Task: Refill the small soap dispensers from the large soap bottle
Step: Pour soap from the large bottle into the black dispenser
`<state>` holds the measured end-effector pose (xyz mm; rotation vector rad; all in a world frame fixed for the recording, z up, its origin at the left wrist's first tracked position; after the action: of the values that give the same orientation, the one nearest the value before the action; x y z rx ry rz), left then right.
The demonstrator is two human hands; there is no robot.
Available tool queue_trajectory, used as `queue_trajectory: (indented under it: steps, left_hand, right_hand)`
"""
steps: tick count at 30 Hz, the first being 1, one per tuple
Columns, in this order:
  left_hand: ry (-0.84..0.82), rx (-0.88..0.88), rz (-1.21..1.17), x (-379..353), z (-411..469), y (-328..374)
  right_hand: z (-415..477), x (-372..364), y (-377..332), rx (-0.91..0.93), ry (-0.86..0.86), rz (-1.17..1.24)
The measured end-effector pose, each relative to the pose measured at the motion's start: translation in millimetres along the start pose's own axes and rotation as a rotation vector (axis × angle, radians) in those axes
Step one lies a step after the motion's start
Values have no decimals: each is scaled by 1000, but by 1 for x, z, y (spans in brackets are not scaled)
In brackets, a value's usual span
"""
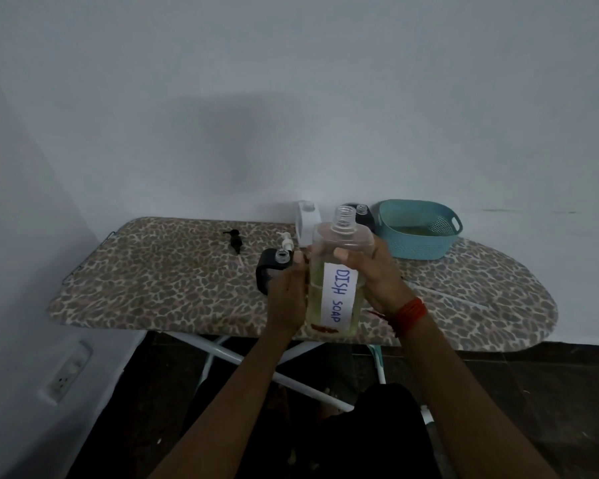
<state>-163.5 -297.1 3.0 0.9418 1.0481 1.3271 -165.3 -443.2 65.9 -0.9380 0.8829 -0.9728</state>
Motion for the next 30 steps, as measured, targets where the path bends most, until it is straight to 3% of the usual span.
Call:
queue_trajectory:
  steps: [3,5,8,10,17,20,23,27,30]
  left_hand:
    - [447,-232,418,27,-16,-7]
    - [534,-148,556,34,-17,-25]
    - [386,183,590,29,-9,-63]
    - [324,243,555,21,0,-77]
    - [430,246,517,18,24,-99]
    - [393,198,455,28,26,-102]
    - [241,105,372,43,30,-103]
    - [-93,126,299,61,31,-105]
    - [-155,143,232,67,30,-109]
  right_hand:
    - [-2,6,3,14,24,-35]
    - [-4,10,4,11,82,-38]
    - [-7,15,7,20,155,-35]
    - [-8,15,8,52,147,-62]
    - [-10,24,14,36,150,-169]
    - [-12,29,14,36,211,-183]
    - [-9,31,12,55,196,-215]
    - [5,33,12,63,140,-325]
    - [20,31,17,15,91,-411]
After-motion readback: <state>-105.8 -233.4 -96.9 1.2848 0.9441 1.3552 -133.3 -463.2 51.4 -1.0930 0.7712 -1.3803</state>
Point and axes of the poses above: each hand's wrist, its own z-axis towards the middle knuckle, its own x-axis out of the back of the hand, y = z × x, the point moved 4 cm from there along z, towards the middle knuckle, and after that the axes turned 3 degrees about -y, right-handed, at the moved point
